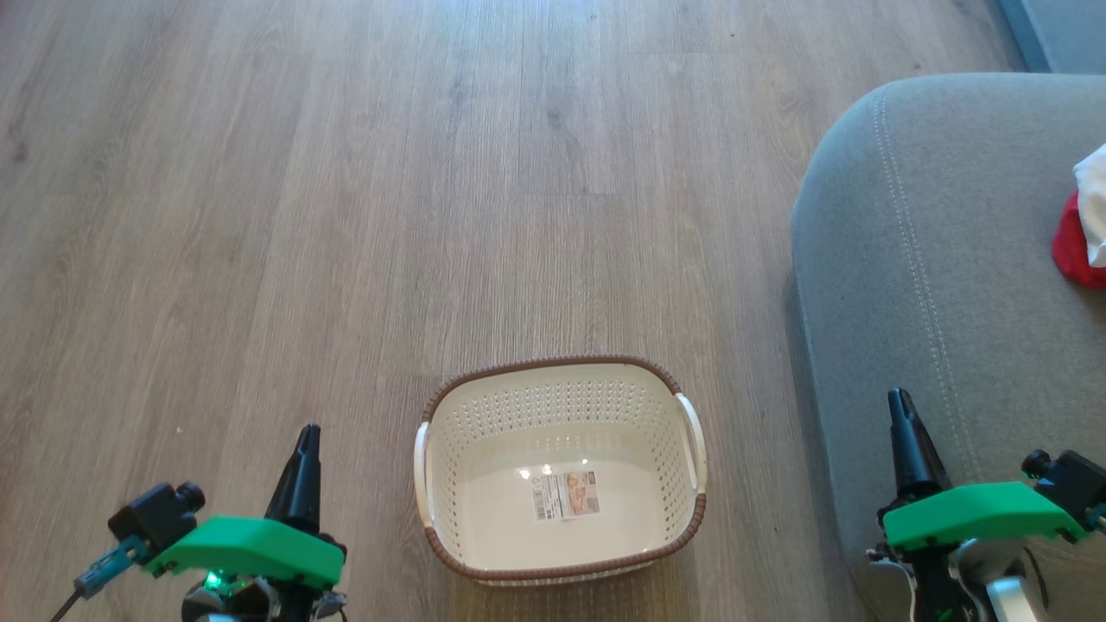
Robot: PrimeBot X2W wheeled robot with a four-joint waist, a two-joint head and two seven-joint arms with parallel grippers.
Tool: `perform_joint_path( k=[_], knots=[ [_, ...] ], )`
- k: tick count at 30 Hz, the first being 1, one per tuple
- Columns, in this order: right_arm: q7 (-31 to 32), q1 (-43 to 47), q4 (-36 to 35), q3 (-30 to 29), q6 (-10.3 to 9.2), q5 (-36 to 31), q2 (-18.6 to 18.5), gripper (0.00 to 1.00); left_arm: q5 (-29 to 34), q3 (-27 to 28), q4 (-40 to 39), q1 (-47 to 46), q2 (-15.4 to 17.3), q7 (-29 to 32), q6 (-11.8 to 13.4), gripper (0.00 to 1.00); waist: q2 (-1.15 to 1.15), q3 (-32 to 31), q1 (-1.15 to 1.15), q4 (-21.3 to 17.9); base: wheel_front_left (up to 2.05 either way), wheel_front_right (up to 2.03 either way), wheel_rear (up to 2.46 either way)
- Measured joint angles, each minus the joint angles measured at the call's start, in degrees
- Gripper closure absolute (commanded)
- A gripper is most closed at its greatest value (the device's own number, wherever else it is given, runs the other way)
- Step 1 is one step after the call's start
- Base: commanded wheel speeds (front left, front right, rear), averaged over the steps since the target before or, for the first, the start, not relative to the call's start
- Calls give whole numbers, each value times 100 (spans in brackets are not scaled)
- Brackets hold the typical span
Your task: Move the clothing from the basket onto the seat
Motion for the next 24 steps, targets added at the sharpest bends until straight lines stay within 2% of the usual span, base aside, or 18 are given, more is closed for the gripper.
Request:
perform_joint_path(
  k=[24],
  knots=[
    [394,-104,4,-154,-1,1388,-1,100,-1429,212,30,-114,0,423,-152,100,0,-92,0,-108,0,0,0]
  ],
)
